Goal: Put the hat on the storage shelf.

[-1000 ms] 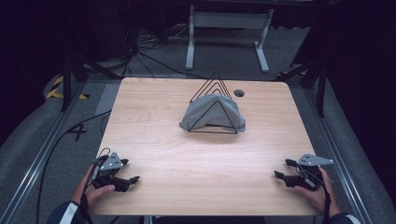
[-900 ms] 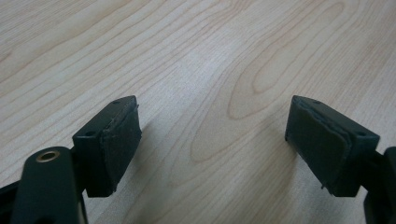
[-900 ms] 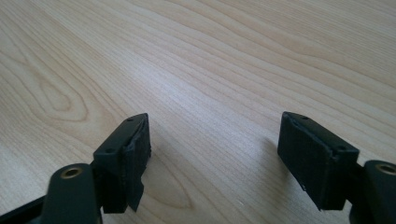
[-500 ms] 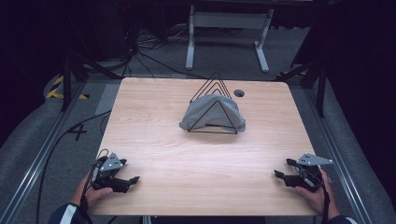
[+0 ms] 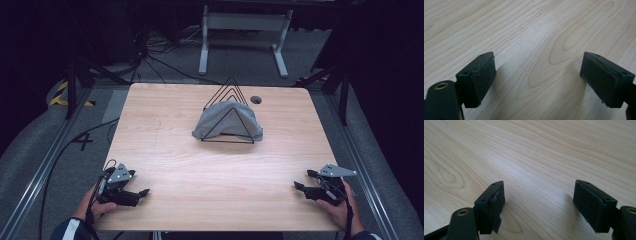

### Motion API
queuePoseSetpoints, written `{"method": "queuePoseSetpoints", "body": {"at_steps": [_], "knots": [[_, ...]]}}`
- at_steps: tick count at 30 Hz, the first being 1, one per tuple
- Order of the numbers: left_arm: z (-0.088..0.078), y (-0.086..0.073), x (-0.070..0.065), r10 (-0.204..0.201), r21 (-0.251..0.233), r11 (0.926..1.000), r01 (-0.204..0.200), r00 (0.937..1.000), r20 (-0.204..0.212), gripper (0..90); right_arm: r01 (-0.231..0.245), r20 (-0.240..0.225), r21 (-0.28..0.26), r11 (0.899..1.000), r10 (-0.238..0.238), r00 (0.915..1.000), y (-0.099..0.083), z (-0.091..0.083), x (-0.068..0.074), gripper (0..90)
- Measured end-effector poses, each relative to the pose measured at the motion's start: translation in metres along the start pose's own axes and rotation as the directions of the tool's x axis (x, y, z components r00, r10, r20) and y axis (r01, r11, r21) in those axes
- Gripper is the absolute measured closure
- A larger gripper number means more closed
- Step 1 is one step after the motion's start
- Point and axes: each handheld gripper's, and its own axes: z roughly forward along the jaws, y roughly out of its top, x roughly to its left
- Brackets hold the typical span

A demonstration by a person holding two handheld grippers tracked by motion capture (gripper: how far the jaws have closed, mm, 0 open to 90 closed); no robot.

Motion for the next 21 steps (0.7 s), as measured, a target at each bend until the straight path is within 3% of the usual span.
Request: {"method": "queuePoseSetpoints", "body": {"at_steps": [21], "knots": [[0.0008, 0.0011, -0.0009, -0.021, 0.008, 0.9997, 0.021, 0.9998, 0.0, 12.0, -0.01, 0.004, -0.002, 1.0, 0.01, 0.9999, 0.0003, 0.0003, -0.0004, 25.7]]}}
